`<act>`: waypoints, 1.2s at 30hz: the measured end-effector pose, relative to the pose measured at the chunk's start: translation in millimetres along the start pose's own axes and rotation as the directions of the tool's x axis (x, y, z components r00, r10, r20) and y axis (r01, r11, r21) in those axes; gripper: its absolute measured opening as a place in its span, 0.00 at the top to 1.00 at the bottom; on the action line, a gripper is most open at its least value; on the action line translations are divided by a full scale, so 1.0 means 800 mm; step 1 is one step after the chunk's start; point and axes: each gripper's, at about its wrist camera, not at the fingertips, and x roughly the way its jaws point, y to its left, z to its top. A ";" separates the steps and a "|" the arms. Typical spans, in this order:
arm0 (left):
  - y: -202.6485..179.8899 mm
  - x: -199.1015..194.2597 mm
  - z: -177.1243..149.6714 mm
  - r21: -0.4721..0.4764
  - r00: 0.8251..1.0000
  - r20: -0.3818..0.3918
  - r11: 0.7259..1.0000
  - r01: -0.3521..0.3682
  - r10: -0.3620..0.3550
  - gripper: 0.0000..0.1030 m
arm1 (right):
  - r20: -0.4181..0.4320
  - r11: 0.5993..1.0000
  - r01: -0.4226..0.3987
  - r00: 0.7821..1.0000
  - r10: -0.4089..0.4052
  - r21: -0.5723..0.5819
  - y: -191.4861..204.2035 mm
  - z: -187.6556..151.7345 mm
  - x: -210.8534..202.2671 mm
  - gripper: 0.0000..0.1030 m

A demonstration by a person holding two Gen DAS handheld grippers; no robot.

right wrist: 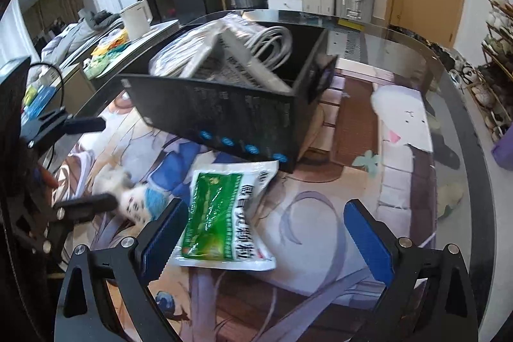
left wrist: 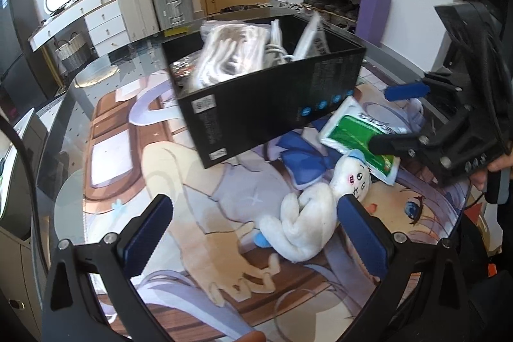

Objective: Organize soft objects
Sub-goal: 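Move the left tool to the white plush toy while the right tool approaches the green packet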

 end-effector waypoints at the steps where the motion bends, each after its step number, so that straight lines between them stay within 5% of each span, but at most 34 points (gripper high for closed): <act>1: 0.003 0.000 0.000 -0.005 1.000 -0.001 1.000 -0.003 0.003 0.00 | -0.005 1.000 -0.005 1.000 0.005 -0.007 0.004 -0.001 0.002 0.03; 7: 0.011 0.002 0.001 -0.020 0.999 0.002 0.999 -0.045 0.045 0.00 | -0.033 0.998 0.005 0.999 -0.007 -0.066 0.022 -0.007 0.012 0.03; 16: 0.003 0.003 -0.002 0.000 1.000 -0.001 1.000 0.007 -0.007 0.00 | -0.026 0.997 0.044 0.999 -0.046 -0.063 0.020 -0.008 0.020 0.03; 30: -0.022 0.025 -0.006 0.038 0.999 -0.043 0.999 -0.004 0.005 0.00 | -0.054 0.997 0.066 0.996 -0.068 -0.037 -0.006 -0.008 0.017 0.01; 36: -0.019 0.025 -0.006 0.027 0.999 -0.036 0.999 0.024 -0.023 0.08 | -0.071 0.997 0.056 0.996 -0.060 -0.051 -0.013 -0.013 0.013 0.01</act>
